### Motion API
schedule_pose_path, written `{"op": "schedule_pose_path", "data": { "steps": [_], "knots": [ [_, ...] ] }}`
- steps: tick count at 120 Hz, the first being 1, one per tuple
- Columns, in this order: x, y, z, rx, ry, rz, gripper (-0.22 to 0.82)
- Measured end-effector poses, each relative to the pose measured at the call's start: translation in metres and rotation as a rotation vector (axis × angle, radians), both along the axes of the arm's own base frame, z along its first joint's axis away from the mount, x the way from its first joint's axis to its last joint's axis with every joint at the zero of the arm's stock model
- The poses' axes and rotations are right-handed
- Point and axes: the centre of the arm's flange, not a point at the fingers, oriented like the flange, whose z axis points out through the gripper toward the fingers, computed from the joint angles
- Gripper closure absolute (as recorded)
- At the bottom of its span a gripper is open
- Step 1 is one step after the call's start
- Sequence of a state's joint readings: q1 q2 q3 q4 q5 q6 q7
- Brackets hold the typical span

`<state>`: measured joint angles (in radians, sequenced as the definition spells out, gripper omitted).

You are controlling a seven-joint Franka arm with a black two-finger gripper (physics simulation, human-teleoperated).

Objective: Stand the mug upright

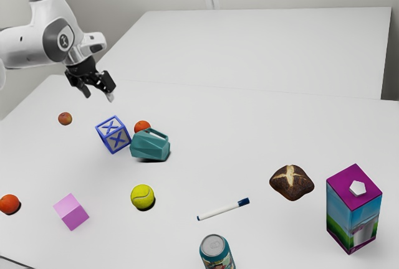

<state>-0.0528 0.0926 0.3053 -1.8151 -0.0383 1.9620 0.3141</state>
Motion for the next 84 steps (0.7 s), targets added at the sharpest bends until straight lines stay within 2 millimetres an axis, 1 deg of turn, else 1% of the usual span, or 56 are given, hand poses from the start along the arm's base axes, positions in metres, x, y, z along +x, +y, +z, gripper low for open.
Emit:
{"op": "schedule_pose_path", "data": {
  "steps": [12,31,41,52,70,84],
  "knots": [
    [-0.003,0.001,-0.007,-0.017,0.001,0.004,0.0],
    [0.004,-0.004,-0.018,-0.071,-0.018,0.016,0.0],
    [0.003,-0.005,-0.024,-0.113,-0.016,0.034,0.0],
    [0.0,-0.002,-0.042,-0.165,0.009,0.064,0.0],
    [0.006,-0.007,-0.077,-0.222,0.058,0.083,0.0],
    [0.009,-0.011,-0.093,-0.266,0.081,0.085,0.0]
  ]
}}
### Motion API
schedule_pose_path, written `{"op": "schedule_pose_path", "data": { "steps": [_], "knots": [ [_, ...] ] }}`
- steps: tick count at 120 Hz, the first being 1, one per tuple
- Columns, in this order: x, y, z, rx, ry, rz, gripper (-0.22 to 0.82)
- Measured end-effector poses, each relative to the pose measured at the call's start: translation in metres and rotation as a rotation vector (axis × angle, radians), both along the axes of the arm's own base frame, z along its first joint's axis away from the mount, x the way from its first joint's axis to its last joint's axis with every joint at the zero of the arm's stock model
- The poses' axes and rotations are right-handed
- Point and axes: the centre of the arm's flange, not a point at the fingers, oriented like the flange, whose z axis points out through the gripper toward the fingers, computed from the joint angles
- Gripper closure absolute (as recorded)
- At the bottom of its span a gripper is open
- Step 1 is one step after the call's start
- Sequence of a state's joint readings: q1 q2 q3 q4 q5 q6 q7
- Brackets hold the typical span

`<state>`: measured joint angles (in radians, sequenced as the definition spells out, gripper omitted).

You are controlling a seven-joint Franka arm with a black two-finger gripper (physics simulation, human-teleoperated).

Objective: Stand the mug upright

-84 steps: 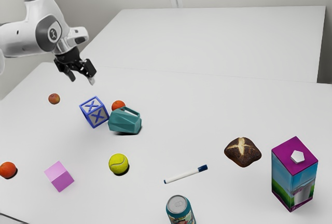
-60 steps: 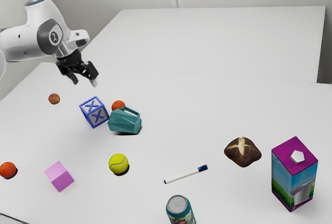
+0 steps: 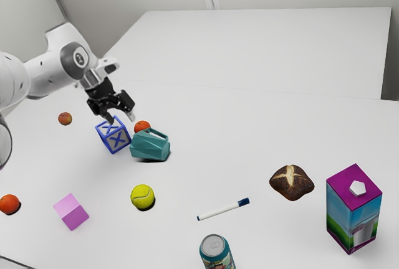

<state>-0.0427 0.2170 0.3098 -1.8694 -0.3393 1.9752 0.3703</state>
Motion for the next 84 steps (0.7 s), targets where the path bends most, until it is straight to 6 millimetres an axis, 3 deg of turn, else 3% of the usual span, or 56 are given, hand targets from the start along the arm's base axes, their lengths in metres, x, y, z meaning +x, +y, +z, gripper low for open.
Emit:
{"op": "schedule_pose_path", "data": {
  "steps": [37,84],
  "knots": [
    [0.002,0.0,-0.034,-0.105,0.033,0.014,0.0],
    [0.001,-0.002,-0.056,-0.21,0.042,0.03,0.0]
  ]
}}
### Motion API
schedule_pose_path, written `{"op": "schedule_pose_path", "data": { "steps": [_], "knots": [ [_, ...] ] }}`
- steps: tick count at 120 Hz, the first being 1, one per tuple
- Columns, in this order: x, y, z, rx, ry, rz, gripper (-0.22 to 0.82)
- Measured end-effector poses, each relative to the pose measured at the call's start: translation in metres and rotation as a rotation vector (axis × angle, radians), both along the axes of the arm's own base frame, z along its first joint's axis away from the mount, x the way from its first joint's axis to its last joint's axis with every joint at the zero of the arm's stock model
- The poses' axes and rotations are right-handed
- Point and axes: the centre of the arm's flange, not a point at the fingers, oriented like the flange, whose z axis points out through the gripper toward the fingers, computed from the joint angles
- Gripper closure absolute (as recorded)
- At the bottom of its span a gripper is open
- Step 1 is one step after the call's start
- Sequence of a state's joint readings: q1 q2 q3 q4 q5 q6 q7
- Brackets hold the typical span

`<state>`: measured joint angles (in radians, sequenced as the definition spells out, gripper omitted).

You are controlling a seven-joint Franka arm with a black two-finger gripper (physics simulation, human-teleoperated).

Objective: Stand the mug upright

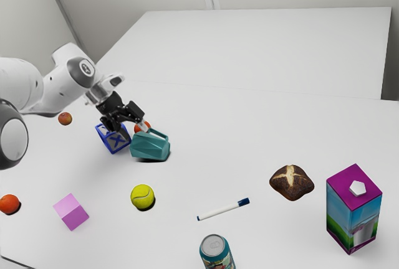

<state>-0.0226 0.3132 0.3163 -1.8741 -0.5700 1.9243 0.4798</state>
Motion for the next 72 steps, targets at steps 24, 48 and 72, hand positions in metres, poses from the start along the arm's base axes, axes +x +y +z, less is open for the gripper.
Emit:
{"op": "schedule_pose_path", "data": {
  "steps": [24,48,72],
  "knots": [
    [-0.002,0.0,-0.012,-0.053,0.011,0.019,0.01],
    [-0.001,-0.003,-0.019,-0.093,0.017,0.028,0.02],
    [-0.001,-0.005,-0.024,-0.124,0.017,0.04,0.05]
  ]
}}
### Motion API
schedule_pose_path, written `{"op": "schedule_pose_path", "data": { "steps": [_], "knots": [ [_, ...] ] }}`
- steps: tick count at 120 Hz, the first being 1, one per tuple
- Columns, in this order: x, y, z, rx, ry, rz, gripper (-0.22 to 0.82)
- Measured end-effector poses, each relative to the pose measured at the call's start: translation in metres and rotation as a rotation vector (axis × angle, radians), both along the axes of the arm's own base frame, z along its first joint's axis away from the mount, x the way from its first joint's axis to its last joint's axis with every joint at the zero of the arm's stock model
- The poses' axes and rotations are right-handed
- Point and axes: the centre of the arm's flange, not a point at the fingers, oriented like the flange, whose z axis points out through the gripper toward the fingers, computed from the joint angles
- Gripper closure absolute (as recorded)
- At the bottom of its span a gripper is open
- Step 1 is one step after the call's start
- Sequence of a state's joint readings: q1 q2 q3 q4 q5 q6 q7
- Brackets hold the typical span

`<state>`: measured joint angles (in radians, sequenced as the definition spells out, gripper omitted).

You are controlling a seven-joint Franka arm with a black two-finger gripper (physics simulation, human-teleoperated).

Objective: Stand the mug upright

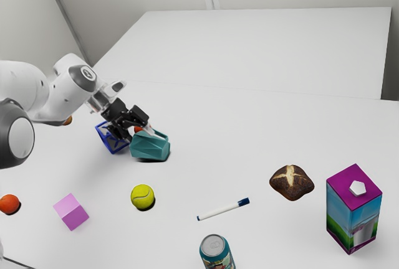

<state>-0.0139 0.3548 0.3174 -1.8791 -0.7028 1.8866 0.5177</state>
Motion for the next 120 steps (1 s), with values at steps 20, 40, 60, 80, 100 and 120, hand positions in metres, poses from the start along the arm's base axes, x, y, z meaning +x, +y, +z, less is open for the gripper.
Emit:
{"op": "schedule_pose_path", "data": {
  "steps": [20,40,60,80,100,120],
  "knots": [
    [-0.001,0.001,-0.003,-0.02,-0.001,0.012,0.14],
    [-0.002,0.001,-0.005,-0.028,0.0,0.016,0.28],
    [-0.001,0.0,-0.003,-0.034,-0.006,0.018,0.51],
    [0.001,-0.006,-0.002,-0.051,-0.014,0.022,0.65],
    [0.002,-0.011,0.001,-0.071,-0.02,0.029,0.7],
    [0.002,-0.012,0.005,-0.083,-0.028,0.033,0.75]
  ]
}}
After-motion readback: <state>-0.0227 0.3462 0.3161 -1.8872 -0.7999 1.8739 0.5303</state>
